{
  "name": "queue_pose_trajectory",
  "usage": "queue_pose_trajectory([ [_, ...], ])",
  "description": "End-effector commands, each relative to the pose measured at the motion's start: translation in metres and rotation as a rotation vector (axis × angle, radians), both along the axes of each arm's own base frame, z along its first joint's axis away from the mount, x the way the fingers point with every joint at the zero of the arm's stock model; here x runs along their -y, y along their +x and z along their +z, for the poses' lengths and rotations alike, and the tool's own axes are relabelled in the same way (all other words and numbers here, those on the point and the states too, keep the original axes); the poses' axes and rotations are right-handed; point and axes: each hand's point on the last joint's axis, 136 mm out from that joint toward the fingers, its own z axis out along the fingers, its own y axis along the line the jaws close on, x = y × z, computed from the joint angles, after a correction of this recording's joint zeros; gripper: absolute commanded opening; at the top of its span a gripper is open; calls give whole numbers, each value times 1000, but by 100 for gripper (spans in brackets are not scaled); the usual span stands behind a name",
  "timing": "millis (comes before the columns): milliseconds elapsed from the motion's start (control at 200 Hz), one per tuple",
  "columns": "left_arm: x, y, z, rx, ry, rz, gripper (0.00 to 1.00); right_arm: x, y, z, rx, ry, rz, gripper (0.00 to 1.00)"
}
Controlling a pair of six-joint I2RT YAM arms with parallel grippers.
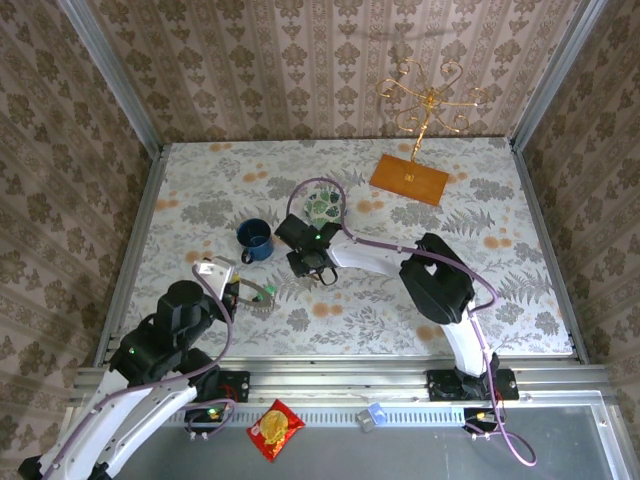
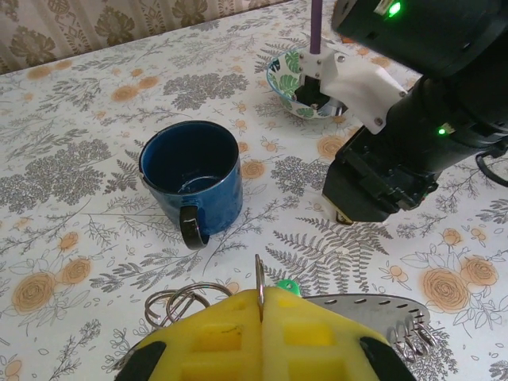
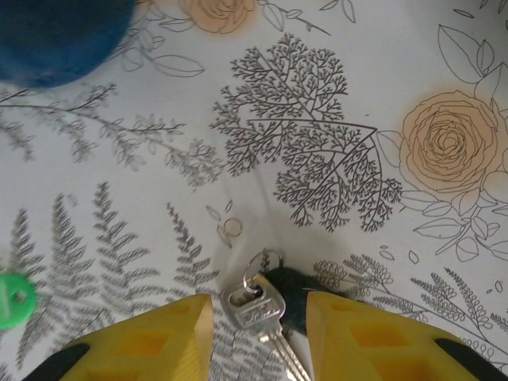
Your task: Put the keys on the keyring
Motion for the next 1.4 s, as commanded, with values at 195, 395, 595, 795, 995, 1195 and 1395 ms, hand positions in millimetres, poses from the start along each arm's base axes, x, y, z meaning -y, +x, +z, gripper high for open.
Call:
queue_pose_trajectory([
  [195, 1, -1, 25, 60, -61, -5, 0, -2, 8, -15, 0, -101, -48, 33],
  [395, 1, 1, 26, 70, -57, -2, 0, 0, 9, -21, -11, -147, -54, 29],
  [595, 2, 1, 26, 70, -57, -7, 0, 3, 9, -24, -15, -175, -54, 26],
  [795, 4, 1, 25, 65, -58, -15, 0, 4, 8, -26, -21, -187, -52, 19],
  [995, 5, 1, 27, 70, -61, -17, 0, 3, 7, -13, -4, -174, -45, 6],
  [1195, 9, 2, 29, 75, -67, -34, 0, 10, 2, 12, 26, -133, -44, 0],
  [1395, 27, 3, 34, 87, -82, -119, 0, 32, -18, 42, 67, -56, -29, 0],
])
